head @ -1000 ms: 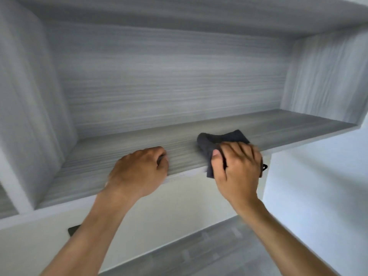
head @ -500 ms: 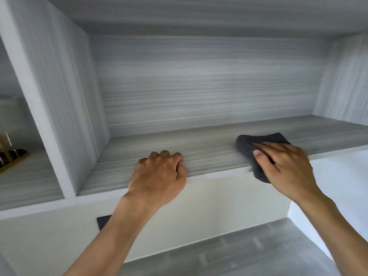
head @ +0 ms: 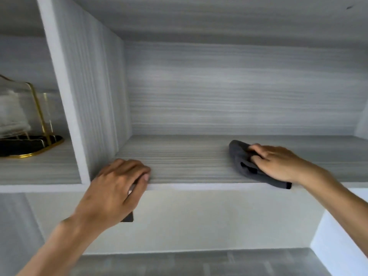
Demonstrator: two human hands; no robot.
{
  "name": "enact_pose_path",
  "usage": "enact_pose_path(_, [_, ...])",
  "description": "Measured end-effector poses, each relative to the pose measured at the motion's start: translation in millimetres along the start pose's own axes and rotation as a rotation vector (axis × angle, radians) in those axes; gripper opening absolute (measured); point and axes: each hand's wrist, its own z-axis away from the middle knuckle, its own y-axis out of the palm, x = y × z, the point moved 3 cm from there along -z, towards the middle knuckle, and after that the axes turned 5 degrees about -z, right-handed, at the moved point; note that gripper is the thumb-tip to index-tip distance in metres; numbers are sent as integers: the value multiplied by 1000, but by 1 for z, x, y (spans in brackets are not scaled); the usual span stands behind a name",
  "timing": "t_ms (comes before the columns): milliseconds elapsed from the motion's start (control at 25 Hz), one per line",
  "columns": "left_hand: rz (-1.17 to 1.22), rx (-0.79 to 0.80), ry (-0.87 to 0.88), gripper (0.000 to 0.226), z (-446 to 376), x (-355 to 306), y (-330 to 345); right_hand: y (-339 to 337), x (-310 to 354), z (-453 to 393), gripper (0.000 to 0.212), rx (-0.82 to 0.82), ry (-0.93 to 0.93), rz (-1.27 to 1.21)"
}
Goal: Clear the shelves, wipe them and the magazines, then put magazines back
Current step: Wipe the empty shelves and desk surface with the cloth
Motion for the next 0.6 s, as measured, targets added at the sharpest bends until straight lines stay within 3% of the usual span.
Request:
enact_pose_path(120, [-36,-31,-39,31,-3,-9,3,18,60,-17,33,-59,-99,-55])
enact_pose_path(240, [-32,-67,-59,30,-2,-9,4,35,124,2,62,9,-307,-121])
enact_pose_path(360, [-12,-70,-46,32,2,-6,3,34,126,15,69,85,-469,-155])
enact_pose_path(480, [-13,-56,-29,31,1,-6,3,22,68,-35,63,211,-356,-169])
enact_pose_path(600, [-62,-68,-48,28,1,-9,3,16,25,-98,50,182,-122,-143])
